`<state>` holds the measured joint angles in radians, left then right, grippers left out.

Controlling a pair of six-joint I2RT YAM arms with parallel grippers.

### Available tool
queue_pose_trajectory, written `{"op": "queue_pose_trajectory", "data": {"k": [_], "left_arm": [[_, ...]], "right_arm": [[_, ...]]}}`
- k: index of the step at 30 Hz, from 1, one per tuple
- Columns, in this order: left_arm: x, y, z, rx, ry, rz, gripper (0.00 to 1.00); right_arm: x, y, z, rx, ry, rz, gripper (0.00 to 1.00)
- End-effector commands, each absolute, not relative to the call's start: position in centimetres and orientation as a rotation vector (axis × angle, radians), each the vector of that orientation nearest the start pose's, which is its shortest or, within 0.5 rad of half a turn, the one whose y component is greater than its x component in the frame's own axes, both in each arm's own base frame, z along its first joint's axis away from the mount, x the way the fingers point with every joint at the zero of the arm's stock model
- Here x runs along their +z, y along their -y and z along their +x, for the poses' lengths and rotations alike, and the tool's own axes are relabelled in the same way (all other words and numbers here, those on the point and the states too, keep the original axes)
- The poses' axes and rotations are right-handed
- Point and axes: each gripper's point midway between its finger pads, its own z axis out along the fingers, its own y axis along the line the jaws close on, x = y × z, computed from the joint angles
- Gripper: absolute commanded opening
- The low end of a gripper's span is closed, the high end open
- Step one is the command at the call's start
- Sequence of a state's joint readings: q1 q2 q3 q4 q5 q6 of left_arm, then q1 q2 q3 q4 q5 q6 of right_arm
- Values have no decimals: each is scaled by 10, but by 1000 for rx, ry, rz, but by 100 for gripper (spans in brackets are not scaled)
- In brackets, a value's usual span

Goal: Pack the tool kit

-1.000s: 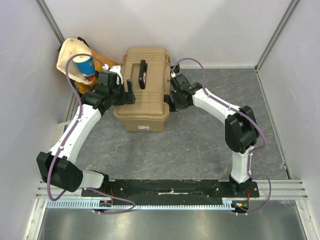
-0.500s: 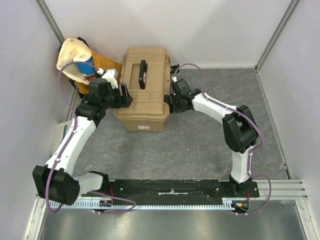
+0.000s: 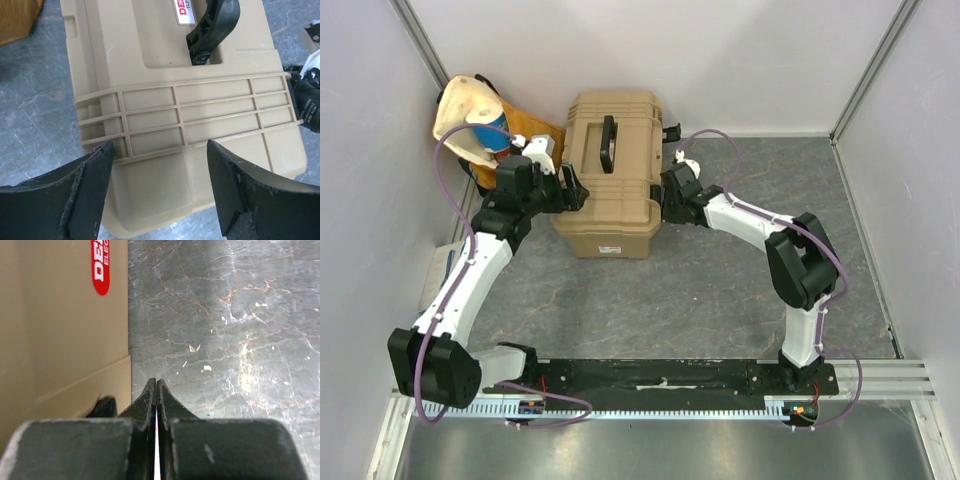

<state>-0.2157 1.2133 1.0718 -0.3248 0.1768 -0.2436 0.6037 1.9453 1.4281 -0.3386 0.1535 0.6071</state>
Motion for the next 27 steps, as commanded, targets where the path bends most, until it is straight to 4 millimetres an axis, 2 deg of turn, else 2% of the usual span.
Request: {"op": "queue_pose_trajectory", "data": {"k": [1,2,5,8,10,11,14,17,20,23,27], "left_arm": [[249,134,324,-630,-2205,47,83],[265,123,333,-581,-2157,31,86],[295,108,357,-490,-2073,2,90],[298,100,385,-469,-2096,-107,91],[288,99,407,-495,-2129,-180,91],[288,101,416,-514,-2138,-186,91],[266,107,434,-525,-2197,-181,90],[241,107,437,-513,-2275,-157,86],[222,110,427,-526,-2339,-123,83],[212,109,411,-526,-2366,-105,83],[205,108,387,-533,-2399,-89,83]], "right_arm": [[153,-270,412,357,-2253,205,0],[156,-252,414,328,-2246,239,4],[177,-221,419,333,-2205,269,38],[213,-215,432,359,-2130,251,59],[233,-218,440,390,-2081,233,65],[239,-223,444,431,-2069,213,65],[257,-250,451,583,-2019,108,65],[264,-281,450,754,-1992,-12,57],[259,-300,445,857,-1998,-92,46],[246,-310,436,924,-2036,-138,35],[229,-320,415,1029,-2088,-206,25]]}}
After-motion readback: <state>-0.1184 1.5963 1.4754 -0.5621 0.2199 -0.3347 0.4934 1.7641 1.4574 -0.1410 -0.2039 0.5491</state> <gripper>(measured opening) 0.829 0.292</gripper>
